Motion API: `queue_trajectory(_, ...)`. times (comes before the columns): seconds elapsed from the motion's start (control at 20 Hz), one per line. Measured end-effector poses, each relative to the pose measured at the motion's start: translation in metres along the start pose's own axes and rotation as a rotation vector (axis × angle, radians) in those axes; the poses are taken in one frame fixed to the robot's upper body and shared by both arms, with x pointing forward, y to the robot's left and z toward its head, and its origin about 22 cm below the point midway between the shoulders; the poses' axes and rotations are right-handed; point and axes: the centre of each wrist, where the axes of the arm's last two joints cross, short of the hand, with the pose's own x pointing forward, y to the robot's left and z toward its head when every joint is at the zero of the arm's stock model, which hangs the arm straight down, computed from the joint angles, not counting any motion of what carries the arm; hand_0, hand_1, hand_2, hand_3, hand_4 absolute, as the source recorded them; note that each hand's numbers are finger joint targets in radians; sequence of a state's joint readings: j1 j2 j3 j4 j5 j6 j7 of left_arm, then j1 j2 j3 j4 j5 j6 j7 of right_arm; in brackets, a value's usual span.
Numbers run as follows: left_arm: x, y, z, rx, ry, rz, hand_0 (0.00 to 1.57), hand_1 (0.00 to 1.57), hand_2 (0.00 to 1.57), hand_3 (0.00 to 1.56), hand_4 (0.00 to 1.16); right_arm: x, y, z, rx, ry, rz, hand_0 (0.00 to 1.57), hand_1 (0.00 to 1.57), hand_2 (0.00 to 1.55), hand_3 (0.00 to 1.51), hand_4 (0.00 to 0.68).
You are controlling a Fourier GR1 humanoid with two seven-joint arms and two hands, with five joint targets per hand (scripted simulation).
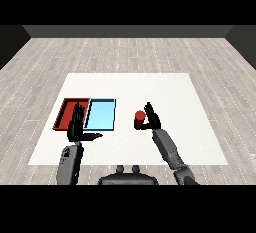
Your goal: Pick the red can and put it in the red box
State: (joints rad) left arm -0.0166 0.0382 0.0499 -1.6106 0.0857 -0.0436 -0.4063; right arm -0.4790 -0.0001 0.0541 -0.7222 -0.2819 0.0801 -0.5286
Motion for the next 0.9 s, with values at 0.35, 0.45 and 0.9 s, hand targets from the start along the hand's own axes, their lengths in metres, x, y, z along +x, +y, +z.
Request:
queue_trajectory(0.35, -0.002, 0.009, 0.002, -0.001, -0.006, 0.01, 0.0, 0.0, 0.0, 0.0, 0.0, -0.004, 0.011, -0.007, 0.019, 0.005, 0.002, 0.0, 0.0, 0.0, 0.0, 0.0)
queue_trajectory(0.45, 0.004, 0.004, -0.002, -0.001, -0.008, 0.006, 0.0, 0.0, 0.0, 0.0, 0.0, -0.003, 0.015, -0.011, 0.021, 0.011, 0.002, 0.0, 0.0, 0.0, 0.0, 0.0)
queue_trajectory(0.9, -0.001, 0.005, -0.001, 0.005, -0.012, 0.003, 0.0, 0.0, 0.0, 0.0, 0.0, -0.008, 0.027, -0.024, 0.023, 0.037, 0.01, 0.0, 0.0, 0.0, 0.0, 0.0)
